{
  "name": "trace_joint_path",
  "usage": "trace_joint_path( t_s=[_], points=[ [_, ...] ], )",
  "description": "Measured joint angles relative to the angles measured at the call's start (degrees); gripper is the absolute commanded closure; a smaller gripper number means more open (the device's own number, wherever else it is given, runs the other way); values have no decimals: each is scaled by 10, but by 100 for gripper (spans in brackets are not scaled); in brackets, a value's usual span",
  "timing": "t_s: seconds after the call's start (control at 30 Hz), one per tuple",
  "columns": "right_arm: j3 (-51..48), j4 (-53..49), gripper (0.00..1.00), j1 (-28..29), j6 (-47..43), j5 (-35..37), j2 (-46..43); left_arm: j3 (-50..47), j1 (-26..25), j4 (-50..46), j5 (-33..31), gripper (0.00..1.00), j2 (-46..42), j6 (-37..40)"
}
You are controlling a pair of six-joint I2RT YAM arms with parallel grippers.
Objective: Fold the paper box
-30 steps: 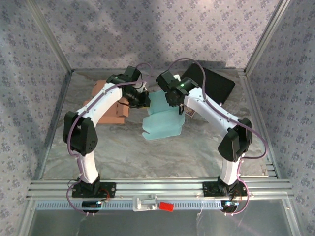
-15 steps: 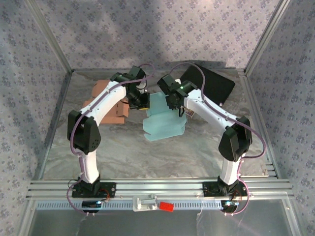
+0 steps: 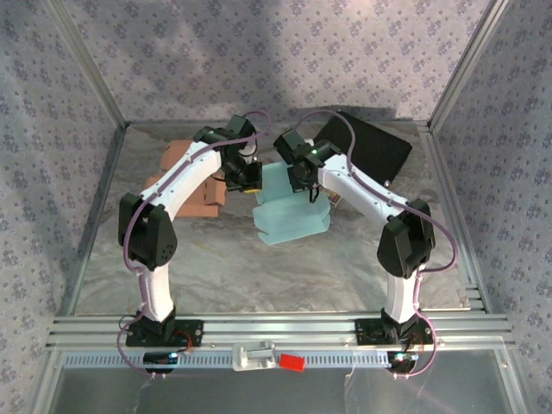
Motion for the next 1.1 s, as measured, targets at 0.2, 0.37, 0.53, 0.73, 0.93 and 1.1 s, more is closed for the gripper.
trace_joint_path(
  t_s=[0.2, 0.37, 0.53, 0.73, 0.93, 1.1],
  points=[
    [19, -19, 89, 10, 0, 28, 9, 11, 0, 0, 0, 100, 9, -2],
    [19, -17, 76, 0, 0, 20, 9, 18, 0, -4, -2, 100, 12, -2],
    [19, -17, 77, -11, -2, 3, 9, 19, 0, -5, -2, 100, 15, -2],
    [19, -15, 71, -18, -2, -5, 10, 26, 0, -7, -2, 100, 15, -2],
    [21, -14, 70, -23, -2, -21, 15, 26, 0, -12, -2, 100, 16, -2],
    [21, -14, 71, -24, -2, -28, 20, 26, 0, -17, -2, 100, 16, -2]
  ],
)
